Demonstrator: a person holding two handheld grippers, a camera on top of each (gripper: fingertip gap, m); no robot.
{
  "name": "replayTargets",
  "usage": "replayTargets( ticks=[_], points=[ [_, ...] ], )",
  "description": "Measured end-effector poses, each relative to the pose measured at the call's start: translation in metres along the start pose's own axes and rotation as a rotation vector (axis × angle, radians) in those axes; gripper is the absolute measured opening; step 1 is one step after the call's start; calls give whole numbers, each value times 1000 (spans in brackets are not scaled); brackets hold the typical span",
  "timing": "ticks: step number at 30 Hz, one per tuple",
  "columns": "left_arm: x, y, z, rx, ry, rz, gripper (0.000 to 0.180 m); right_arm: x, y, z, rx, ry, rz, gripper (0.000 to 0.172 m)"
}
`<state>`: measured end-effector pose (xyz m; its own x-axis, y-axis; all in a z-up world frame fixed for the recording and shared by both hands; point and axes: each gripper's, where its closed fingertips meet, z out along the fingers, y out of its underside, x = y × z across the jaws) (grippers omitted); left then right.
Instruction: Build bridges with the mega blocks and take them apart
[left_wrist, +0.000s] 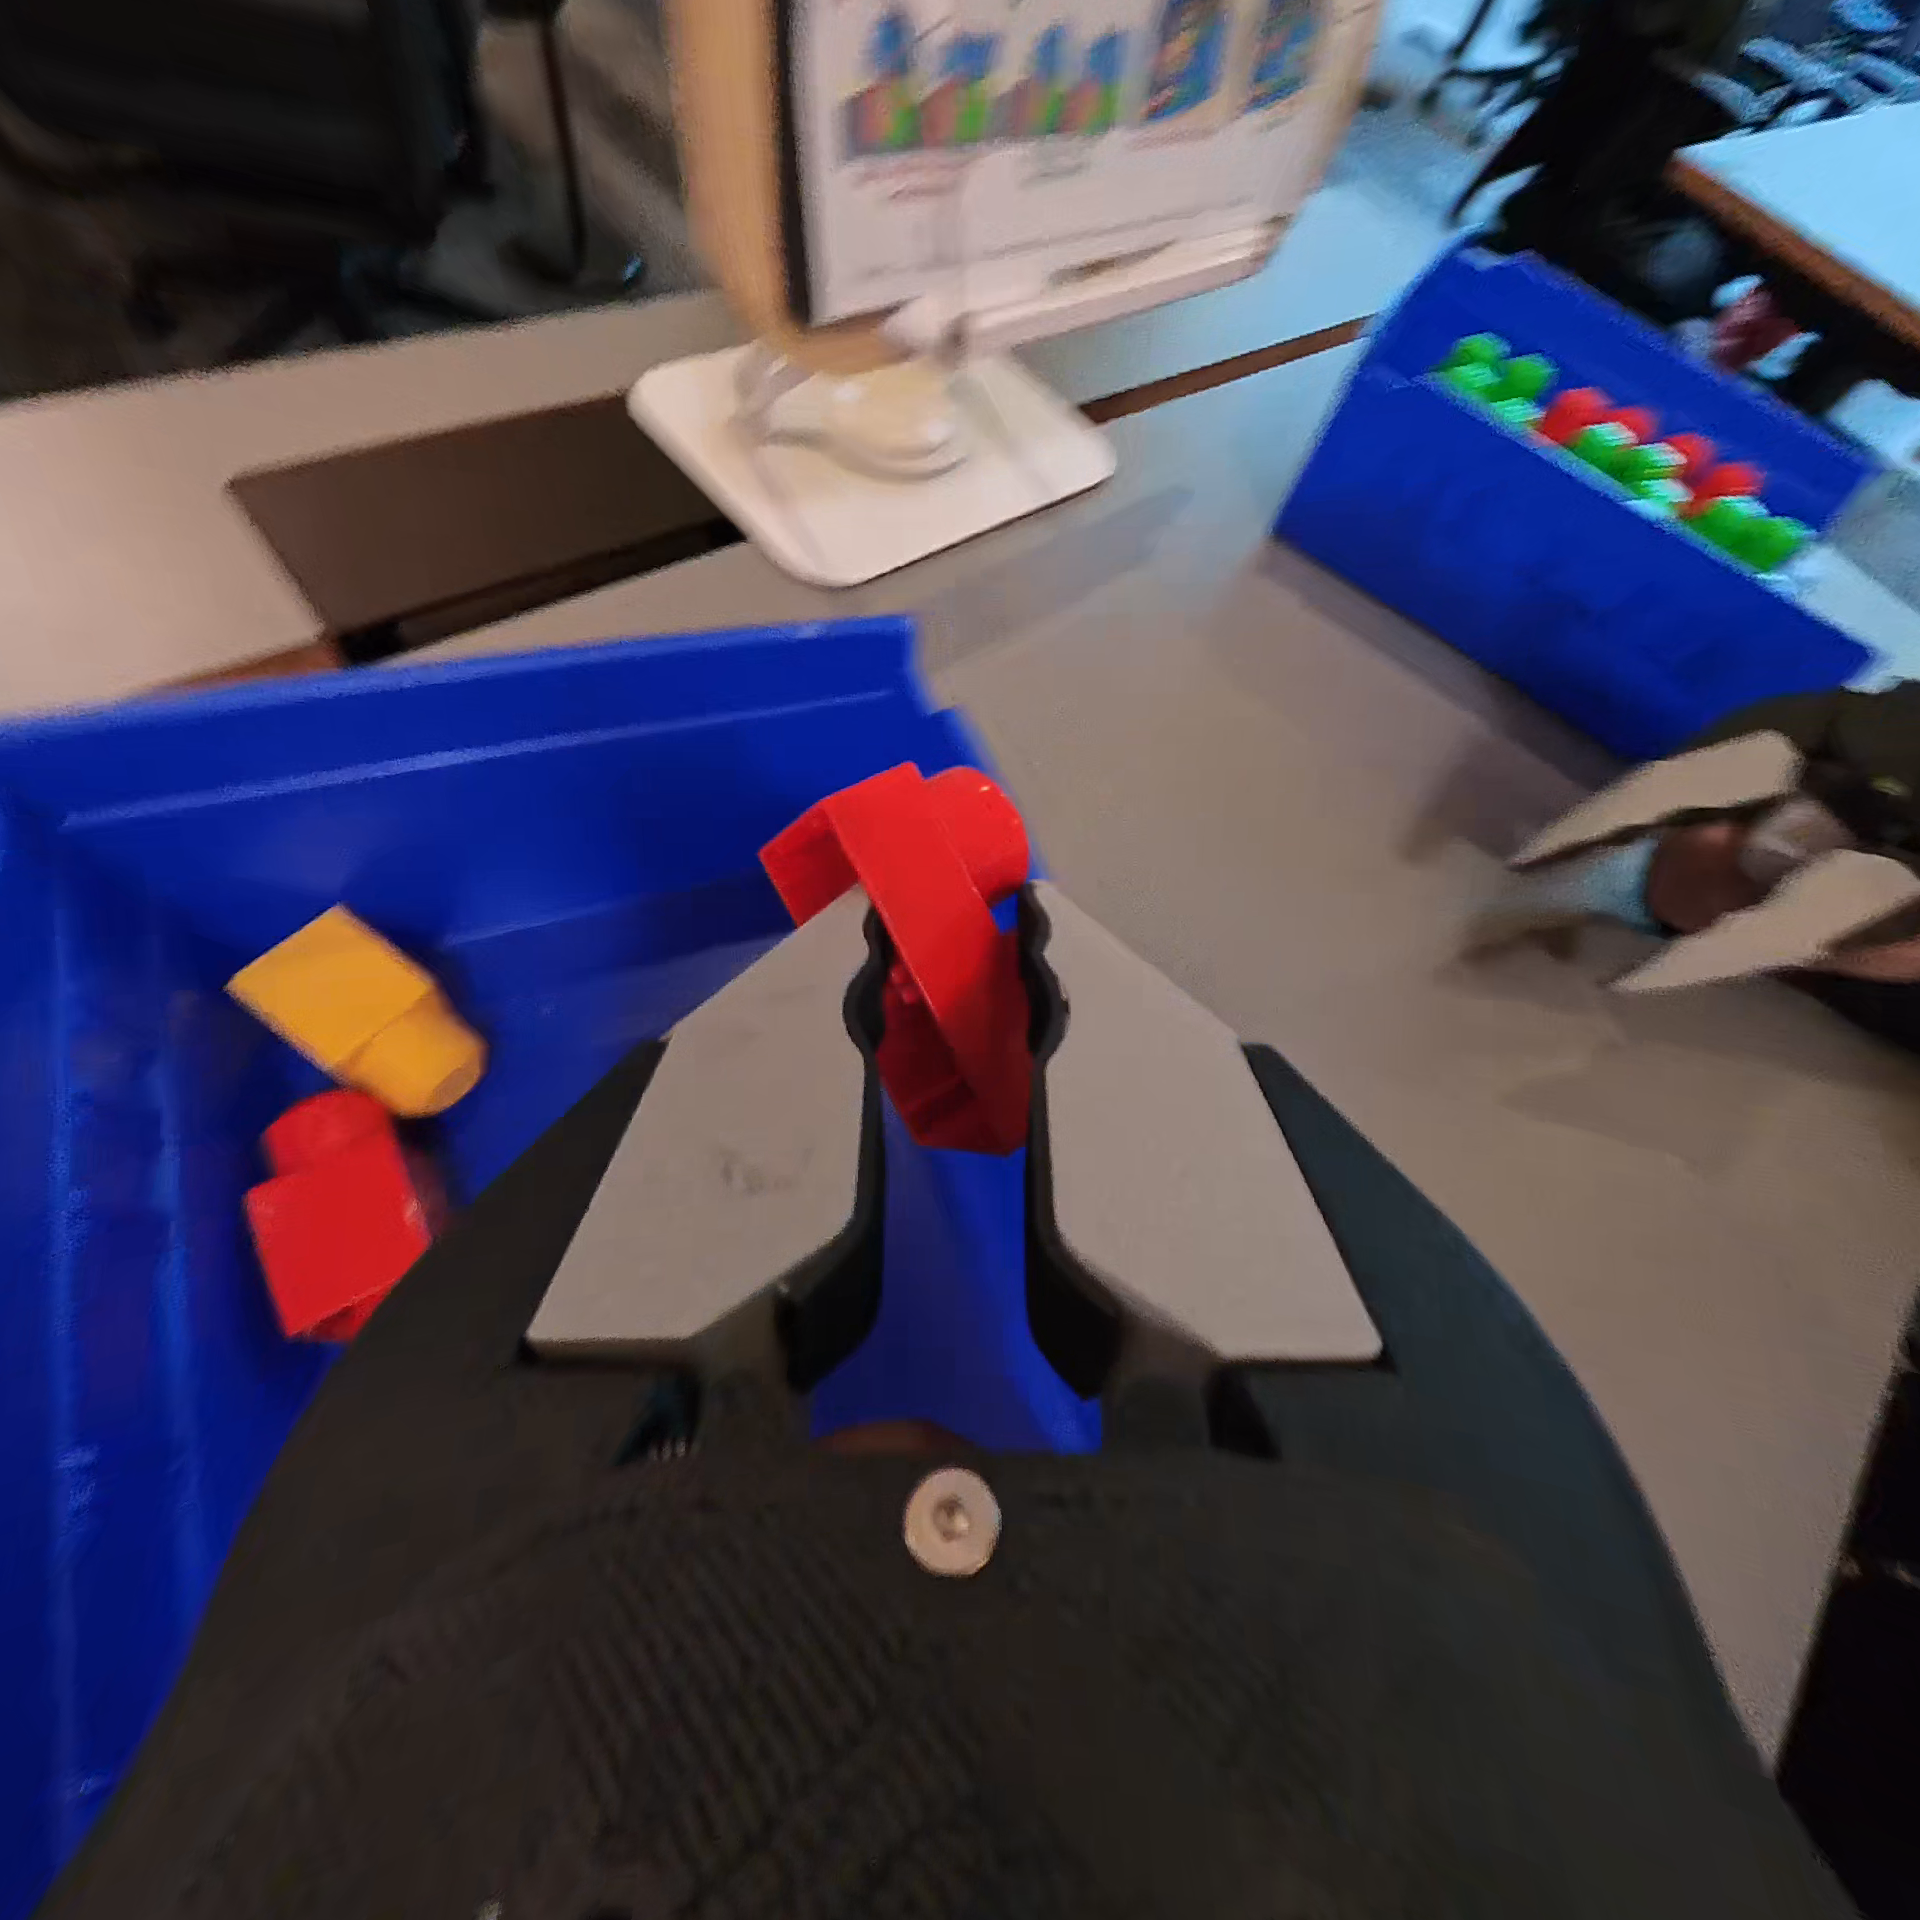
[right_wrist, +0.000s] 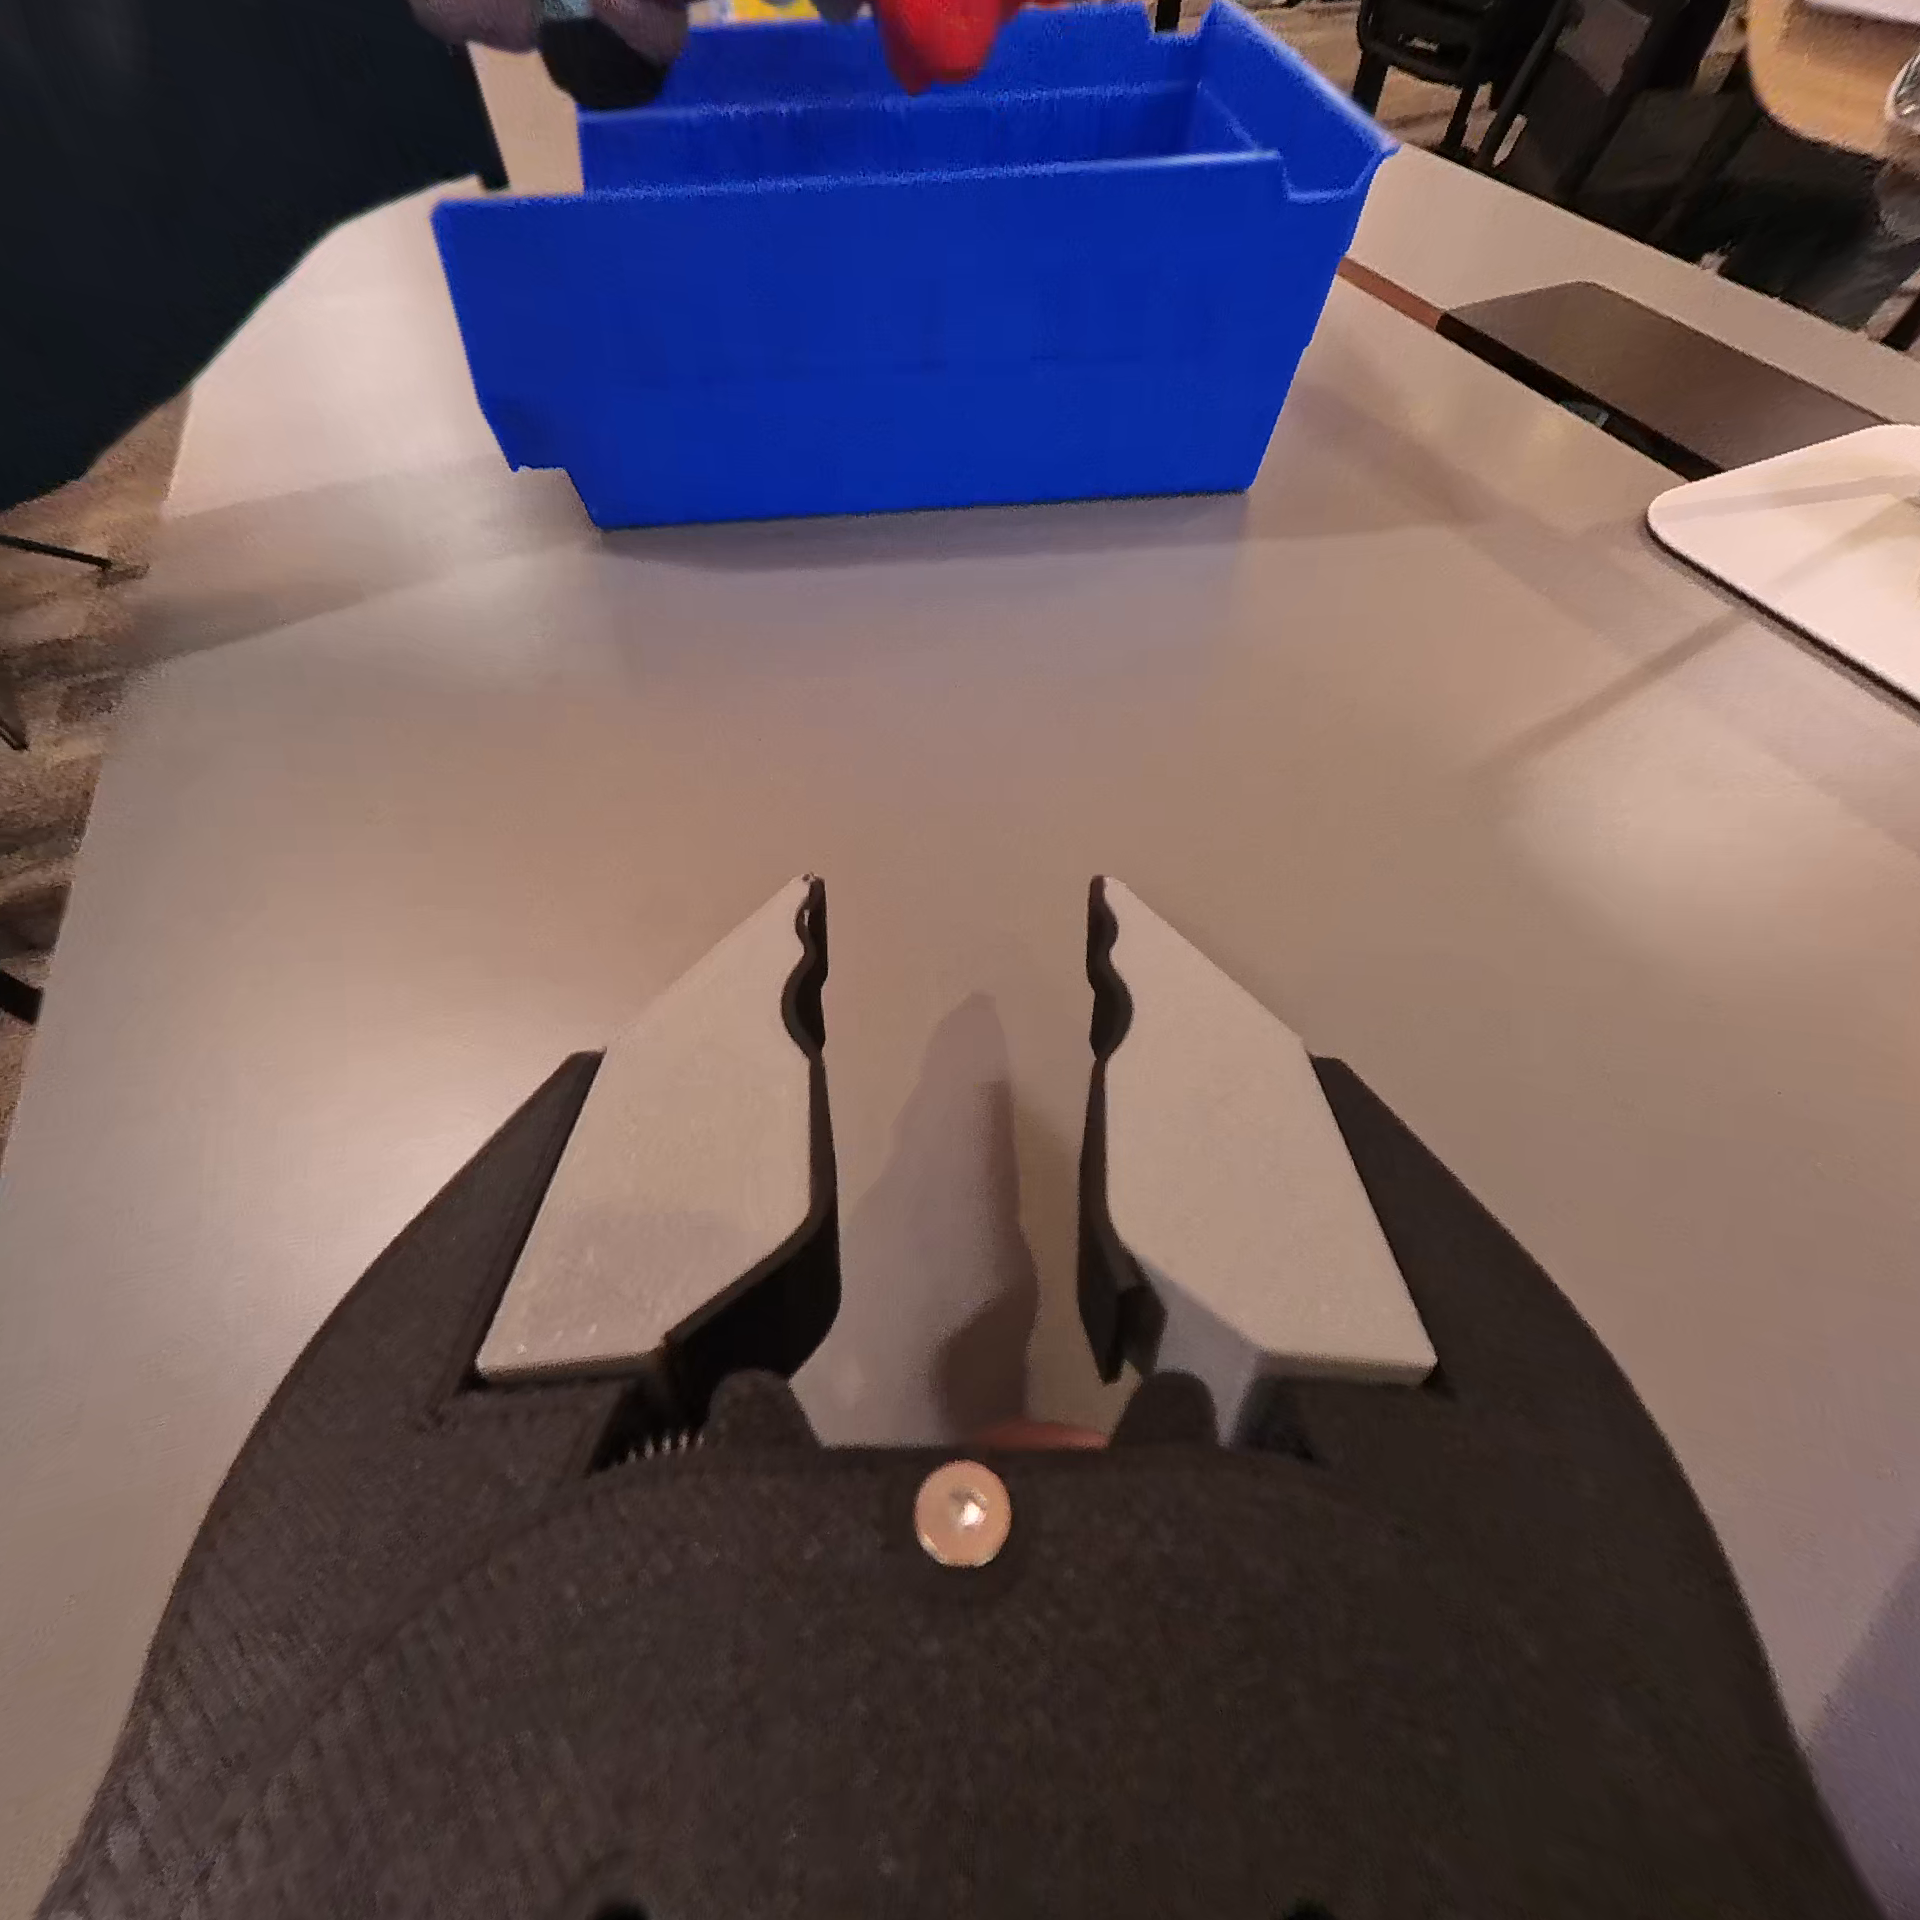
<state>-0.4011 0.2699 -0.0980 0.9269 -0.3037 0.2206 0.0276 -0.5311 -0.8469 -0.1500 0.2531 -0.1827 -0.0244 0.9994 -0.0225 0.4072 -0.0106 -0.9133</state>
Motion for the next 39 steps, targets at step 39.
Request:
replayTargets(
  ticks=[39],
  points=[
    [232,81,137,3,277,325,46,30,-3,-20,-63,-63,259,32]
  ],
)
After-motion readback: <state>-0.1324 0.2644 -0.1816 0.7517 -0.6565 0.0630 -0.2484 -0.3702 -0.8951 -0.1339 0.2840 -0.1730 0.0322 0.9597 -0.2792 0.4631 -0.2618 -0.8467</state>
